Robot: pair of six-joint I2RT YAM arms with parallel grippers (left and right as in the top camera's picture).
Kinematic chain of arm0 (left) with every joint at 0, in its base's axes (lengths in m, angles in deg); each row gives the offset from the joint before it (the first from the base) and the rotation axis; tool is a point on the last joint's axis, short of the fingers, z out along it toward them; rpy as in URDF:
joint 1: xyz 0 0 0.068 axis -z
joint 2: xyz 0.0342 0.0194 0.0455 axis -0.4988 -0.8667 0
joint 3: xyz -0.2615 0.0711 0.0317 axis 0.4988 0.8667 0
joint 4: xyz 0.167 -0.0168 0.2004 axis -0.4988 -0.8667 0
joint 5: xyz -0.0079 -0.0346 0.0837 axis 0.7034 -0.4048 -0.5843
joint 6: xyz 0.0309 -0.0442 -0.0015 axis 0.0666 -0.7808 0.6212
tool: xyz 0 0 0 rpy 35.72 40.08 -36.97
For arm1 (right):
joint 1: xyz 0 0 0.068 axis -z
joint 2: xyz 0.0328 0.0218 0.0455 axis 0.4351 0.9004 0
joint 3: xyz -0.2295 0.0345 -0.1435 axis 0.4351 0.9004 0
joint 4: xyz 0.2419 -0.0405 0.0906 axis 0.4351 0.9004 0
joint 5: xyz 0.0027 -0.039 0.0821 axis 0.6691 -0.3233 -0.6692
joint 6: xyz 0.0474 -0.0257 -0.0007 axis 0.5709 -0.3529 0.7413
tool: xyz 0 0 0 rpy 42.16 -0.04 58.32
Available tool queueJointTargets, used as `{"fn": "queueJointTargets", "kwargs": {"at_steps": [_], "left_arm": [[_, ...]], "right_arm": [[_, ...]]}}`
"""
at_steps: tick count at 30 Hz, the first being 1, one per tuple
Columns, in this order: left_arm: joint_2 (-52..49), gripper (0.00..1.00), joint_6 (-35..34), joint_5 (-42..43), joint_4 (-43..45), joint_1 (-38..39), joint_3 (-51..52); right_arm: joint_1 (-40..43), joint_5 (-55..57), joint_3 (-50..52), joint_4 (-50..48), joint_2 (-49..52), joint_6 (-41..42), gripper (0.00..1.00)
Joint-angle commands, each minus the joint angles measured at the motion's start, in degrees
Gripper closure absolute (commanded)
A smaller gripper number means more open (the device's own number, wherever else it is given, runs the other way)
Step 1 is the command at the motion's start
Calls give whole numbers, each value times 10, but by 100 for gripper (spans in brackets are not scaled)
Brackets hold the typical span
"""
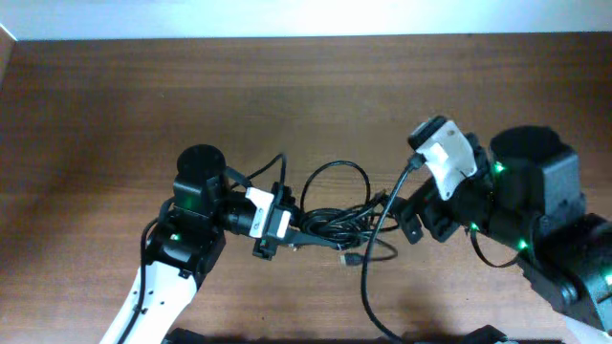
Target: Untangle cables
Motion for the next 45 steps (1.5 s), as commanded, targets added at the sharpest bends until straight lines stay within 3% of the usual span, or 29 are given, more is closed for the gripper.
{"fn": "queueJointTargets", "kwargs": {"at_steps": [1,5,11,24,32,45], "left_arm": [[3,100,13,-37,-5,-2,-5],[-7,100,14,-73,-13,-4,-5],[-55,100,15,39,-10,-1,-5],[-55,100,16,38,-9,78,-5],[-55,100,16,38,-10,79,-5],[-55,100,16,13,-10,79,-5]], "right_arm": [[1,-61,2,6,-8,-17,1],[1,-99,2,37,-35,-63,1],[1,-87,2,31,-15,-77,1],[1,-72,2,4,2,-77,1],[1,-30,2,10,46,-55,0],[1,-12,2,39,-35,-47,0]]}}
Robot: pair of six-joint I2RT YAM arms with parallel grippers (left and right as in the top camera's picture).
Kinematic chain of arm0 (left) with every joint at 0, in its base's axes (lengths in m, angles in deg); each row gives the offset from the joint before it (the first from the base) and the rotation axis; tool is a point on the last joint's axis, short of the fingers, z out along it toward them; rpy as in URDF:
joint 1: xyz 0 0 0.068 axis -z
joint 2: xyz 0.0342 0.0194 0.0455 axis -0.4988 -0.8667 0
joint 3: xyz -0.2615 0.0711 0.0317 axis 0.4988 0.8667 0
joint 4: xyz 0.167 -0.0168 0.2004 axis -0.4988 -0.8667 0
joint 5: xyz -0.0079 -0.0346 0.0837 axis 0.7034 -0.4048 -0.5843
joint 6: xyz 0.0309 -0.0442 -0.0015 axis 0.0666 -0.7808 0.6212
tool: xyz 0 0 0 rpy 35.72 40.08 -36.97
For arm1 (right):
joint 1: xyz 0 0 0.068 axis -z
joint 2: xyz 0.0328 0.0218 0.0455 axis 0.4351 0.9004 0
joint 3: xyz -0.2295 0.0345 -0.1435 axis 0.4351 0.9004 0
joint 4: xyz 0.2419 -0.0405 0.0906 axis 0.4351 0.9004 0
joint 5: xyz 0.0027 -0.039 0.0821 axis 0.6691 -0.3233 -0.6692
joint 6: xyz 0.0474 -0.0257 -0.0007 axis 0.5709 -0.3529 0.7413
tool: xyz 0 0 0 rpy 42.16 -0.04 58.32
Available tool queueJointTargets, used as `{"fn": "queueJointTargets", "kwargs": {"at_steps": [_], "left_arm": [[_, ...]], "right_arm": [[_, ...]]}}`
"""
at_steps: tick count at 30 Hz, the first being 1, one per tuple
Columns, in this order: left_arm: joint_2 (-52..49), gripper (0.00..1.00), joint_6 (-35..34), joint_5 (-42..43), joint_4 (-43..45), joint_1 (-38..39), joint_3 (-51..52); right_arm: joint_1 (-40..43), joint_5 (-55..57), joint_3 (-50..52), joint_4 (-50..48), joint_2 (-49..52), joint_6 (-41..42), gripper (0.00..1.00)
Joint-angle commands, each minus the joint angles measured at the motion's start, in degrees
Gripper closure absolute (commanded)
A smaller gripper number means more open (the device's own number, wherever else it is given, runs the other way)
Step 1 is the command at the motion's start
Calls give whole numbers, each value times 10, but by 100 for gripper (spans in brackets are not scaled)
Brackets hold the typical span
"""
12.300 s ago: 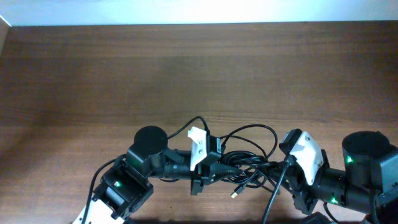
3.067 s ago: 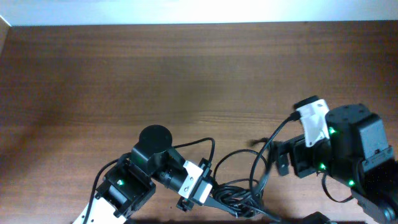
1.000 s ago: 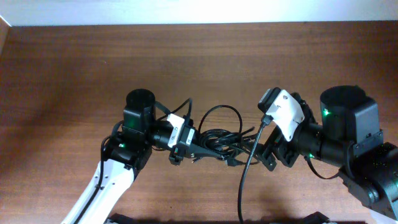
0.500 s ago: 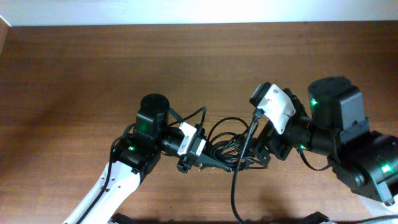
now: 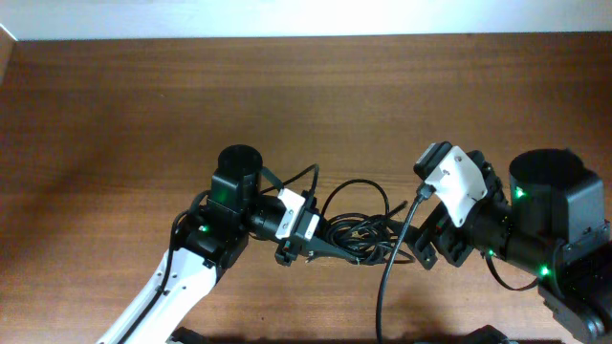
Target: Untangle cables
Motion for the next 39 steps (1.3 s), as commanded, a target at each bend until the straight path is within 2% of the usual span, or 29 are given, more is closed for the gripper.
{"fn": "queueJointTargets", "kwargs": {"at_steps": [1,7,11,12,13,17,22,25,30,32,34,37,38,39], "left_arm": [[2,100,12,23,3,3,-5],[2,100,11,-10,3,3,-5],[2,100,11,-1,3,3,-5],[2,100,11,-1,3,3,-5],[2,100,11,0,-3,3,-5],[2,100,11,0,-18,3,-5],[2,100,11,-1,-18,3,-5],[2,100,-2,-24,-18,-3,-5],[2,100,-178,-190,-18,-34,-5],[2,100,-191,-198,-19,-34,-5],[2,100,-199,-215,-22,-34,-5],[2,100,-300,-355,-66,-34,-5],[2,100,-307,-357,-66,-34,-5],[2,100,-307,-358,-66,-34,-5]], "right_arm": [[2,11,0,-1,15,5,0],[2,-70,0,0,30,5,0],[2,-75,0,-14,74,5,0],[2,-49,0,-19,92,5,0],[2,55,0,-32,124,63,0],[3,356,0,-29,125,217,0],[4,522,0,9,117,306,1],[49,490,0,11,101,320,1],[96,314,0,11,75,287,1],[96,269,0,12,75,283,1],[96,202,0,13,74,255,1],[96,78,0,14,65,195,1],[96,8,0,20,63,150,1],[96,-2,0,25,63,148,1]]}}
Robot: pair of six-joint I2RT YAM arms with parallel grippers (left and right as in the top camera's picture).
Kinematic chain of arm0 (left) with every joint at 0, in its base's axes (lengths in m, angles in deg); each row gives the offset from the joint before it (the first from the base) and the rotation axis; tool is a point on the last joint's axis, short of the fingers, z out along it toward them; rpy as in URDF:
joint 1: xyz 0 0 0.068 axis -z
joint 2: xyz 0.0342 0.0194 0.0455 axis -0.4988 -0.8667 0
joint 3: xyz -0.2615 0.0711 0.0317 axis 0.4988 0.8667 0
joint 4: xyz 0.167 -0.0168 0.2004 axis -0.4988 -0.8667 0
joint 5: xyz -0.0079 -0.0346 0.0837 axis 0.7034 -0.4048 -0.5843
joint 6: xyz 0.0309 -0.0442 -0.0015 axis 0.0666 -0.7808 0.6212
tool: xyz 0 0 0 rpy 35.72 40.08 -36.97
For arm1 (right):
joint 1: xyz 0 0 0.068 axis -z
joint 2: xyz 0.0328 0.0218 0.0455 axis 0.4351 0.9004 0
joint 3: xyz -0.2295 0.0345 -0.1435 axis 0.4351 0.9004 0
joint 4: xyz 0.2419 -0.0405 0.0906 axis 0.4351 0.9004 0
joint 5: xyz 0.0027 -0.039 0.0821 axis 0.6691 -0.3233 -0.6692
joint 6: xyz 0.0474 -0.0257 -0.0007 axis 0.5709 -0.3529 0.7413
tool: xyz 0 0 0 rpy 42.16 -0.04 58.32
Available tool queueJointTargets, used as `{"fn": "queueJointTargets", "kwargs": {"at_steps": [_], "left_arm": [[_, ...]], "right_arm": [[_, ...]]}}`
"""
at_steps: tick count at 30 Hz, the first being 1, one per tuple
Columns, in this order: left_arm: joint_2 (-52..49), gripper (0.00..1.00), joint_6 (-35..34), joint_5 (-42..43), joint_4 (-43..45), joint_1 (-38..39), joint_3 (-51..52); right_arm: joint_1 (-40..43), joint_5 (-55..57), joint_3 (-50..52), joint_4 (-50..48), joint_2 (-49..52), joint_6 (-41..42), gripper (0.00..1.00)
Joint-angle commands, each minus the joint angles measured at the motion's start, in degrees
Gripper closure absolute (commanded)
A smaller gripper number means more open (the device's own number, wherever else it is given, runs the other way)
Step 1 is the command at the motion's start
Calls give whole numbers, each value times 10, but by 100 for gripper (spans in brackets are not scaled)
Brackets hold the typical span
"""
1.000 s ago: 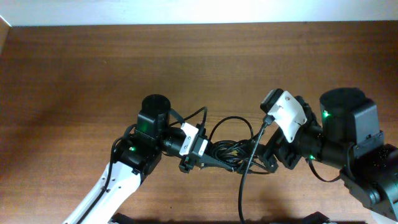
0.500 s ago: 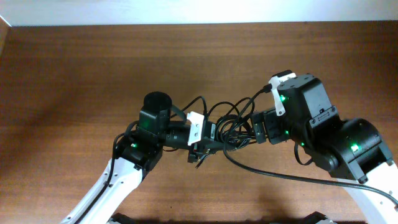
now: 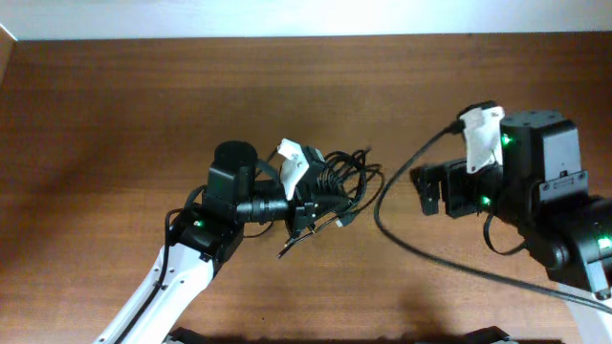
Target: Untangle cables
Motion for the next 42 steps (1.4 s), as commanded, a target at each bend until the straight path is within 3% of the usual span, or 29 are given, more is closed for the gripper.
{"fn": "queueJointTargets", "kwargs": {"at_steps": [1,2,5,6,7,13,17,20,24,27,31,37,42], "left_arm": [[11,100,-30,-54,-7,-3,0],[11,100,-30,-99,-26,-3,0],[11,61,-29,-295,-89,-3,0],[11,14,-29,-352,-115,-3,0],[11,1,-29,-357,-132,-3,0],[11,1,-29,-357,-273,-3,0],[11,1,-29,-357,-278,-3,0],[11,1,-29,-357,-278,-3,0],[11,1,-29,-357,-278,-3,0],[11,1,-29,-357,-278,-3,0],[11,1,-29,-357,-278,-3,0],[11,1,-29,-357,-278,-3,0],[11,1,-29,-357,-278,-3,0]], "right_arm": [[1,-91,-4,15,-11,-48,1],[1,-92,-4,21,-11,-47,1],[1,-91,-4,27,-11,-47,1],[1,-91,-4,29,-11,-47,1],[1,-91,-4,29,-11,-47,1],[1,-89,-4,31,-11,-47,1],[1,-89,-4,31,-2,-33,1],[2,-89,-3,46,62,76,1],[24,-91,0,39,186,82,1],[99,-184,0,24,272,7,1],[156,-291,0,30,370,-166,1],[167,-421,0,2,476,-258,0],[166,-426,0,-25,495,-254,0]]}}
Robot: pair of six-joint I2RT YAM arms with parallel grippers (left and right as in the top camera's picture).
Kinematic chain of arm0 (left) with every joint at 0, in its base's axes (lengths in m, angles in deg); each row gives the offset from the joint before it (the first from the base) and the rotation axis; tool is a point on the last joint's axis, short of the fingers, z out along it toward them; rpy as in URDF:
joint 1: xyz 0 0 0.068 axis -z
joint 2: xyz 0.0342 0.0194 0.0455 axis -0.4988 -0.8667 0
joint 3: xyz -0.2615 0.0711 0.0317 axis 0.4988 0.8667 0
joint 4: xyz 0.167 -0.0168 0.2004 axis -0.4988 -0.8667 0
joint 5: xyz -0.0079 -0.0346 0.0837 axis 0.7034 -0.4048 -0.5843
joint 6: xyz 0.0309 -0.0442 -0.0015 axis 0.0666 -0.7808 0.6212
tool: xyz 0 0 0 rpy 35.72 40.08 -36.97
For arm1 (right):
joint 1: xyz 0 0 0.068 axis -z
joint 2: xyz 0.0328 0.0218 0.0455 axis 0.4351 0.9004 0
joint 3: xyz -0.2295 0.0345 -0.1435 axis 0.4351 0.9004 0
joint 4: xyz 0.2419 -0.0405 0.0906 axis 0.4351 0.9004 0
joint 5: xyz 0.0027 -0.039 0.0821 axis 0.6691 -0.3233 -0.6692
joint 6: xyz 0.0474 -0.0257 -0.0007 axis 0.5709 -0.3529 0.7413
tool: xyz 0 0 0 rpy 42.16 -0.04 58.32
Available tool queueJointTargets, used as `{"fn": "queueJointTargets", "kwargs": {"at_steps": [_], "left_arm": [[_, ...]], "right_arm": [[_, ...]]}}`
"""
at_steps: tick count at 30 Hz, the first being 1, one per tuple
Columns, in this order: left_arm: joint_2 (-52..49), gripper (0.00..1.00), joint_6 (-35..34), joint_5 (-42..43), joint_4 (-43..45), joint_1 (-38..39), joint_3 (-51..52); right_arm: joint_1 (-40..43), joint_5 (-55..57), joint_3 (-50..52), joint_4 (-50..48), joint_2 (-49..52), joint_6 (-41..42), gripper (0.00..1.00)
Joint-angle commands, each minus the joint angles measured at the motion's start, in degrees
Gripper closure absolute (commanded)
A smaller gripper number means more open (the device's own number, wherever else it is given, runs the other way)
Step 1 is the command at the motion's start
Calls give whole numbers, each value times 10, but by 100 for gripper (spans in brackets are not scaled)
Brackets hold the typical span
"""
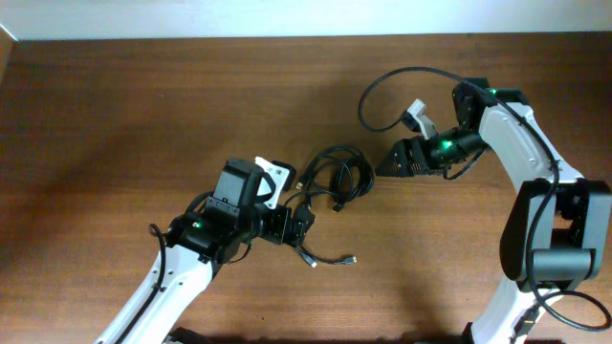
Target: Untangle cables
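A tangle of black cables (337,178) lies in loose loops on the wooden table (143,115), near the middle. My left gripper (299,229) sits just below and left of the tangle. It is shut on a black strand, and the strand's free end with a small plug (350,258) trails to the right of it. My right gripper (381,170) comes in from the right, its fingers drawn to a point at the tangle's right edge. Whether they pinch a strand cannot be told.
The right arm (516,134) bends across the back right of the table. Its own black wrist lead (382,81) arches over the table behind the gripper. The left arm (182,268) rises from the front edge.
My left gripper has moved down and a little left, and a plug end now trails from it. The tangle lies flatter on the table. My right gripper has moved left to the tangle's right edge.
First both grippers stood at either end of the tangle near the front middle. Then both had shifted right with it. Later the left held the bunch further back, the right apart from it. Now the tangle lies spread between them.
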Motion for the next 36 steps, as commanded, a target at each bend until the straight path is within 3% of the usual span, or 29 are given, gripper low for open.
{"fn": "queueJointTargets", "kwargs": {"at_steps": [1,5,11,15,18,20,22,24,25,28,31,36], "left_arm": [[6,1,3,-4,0,-2,-2],[6,1,3,-4,0,-2,-2],[6,1,3,-4,0,-2,-2],[6,1,3,-4,0,-2,-2],[6,1,3,-4,0,-2,-2],[6,1,3,-4,0,-2,-2],[6,1,3,-4,0,-2,-2],[6,1,3,-4,0,-2,-2],[6,1,3,-4,0,-2,-2],[6,1,3,-4,0,-2,-2],[6,1,3,-4,0,-2,-2],[6,1,3,-4,0,-2,-2]], "right_arm": [[1,-15,3,-28,11,22,0],[1,-15,39,-91,11,71,16],[-4,-72,113,-181,11,73,21],[-52,-77,116,-247,11,95,44],[-59,-77,142,-295,11,124,50],[-59,-77,147,-295,11,124,64],[-59,-75,147,-294,11,124,65],[-59,-75,147,-295,11,124,85],[-59,-69,147,-294,11,124,89],[-59,-62,148,-294,11,124,89],[-58,-55,148,-292,11,146,96],[-5,-174,120,-191,-84,91,96]]}}
